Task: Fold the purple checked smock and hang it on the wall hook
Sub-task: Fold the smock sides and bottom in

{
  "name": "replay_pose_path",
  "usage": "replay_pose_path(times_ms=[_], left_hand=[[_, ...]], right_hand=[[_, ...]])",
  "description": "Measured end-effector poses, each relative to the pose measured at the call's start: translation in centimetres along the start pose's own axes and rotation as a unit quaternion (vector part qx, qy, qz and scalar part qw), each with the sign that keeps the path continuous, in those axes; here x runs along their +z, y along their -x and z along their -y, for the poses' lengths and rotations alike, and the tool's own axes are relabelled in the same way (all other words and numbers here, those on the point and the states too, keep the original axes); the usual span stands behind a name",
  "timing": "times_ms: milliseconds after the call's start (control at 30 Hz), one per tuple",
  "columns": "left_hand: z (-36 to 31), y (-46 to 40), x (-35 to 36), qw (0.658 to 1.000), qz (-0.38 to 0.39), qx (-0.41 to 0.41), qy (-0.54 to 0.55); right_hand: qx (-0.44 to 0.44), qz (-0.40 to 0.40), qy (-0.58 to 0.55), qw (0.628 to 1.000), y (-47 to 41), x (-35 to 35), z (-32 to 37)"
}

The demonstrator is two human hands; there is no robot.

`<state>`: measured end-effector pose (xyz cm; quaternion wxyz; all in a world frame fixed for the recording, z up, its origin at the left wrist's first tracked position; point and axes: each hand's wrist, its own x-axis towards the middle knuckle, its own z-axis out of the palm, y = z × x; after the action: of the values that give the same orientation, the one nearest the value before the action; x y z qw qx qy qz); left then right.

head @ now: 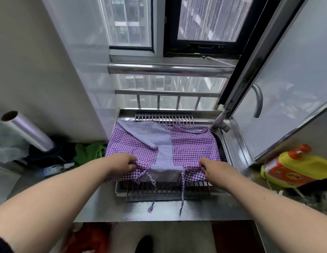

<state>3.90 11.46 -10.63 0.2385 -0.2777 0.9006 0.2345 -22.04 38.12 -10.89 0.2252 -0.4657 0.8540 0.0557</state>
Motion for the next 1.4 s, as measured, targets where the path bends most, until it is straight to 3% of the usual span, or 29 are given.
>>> replay_pose_path(times_ms=[367,567,1033,1167,1333,1400], left_hand=[[1.9,-6.9,-5.5,0.991,-0.118,-0.032,-0.052],[3.0,-12.8,-7.9,0.983,-0.140,-0.057,-0.104],[5.1,-22.1,-10.0,0.941,-0.194,-0.069,-0.270],[5.5,-23.9,-9.2,0.945,-0.204,-0.094,-0.239],[5.5,-23.0,-6.8,0.958,-0.230,-0.064,-0.160],[6.0,-21.8,-5.7,0.966,-0.214,-0.036,-0.143]], right_hand=[[0.028,-0.097,0.033,0.994,-8.7,-5.9,1.2],[0.041,-0.120,0.077,0.989,-15.3,-7.4,1.1],[0.072,-0.158,0.038,0.984,-26.3,-5.8,-0.2],[0.111,-0.140,0.039,0.983,-28.1,-4.3,0.2],[0.154,-0.136,-0.100,0.973,-28.7,-2.0,1.5],[0.125,-0.154,-0.140,0.970,-27.8,-1.6,2.7]])
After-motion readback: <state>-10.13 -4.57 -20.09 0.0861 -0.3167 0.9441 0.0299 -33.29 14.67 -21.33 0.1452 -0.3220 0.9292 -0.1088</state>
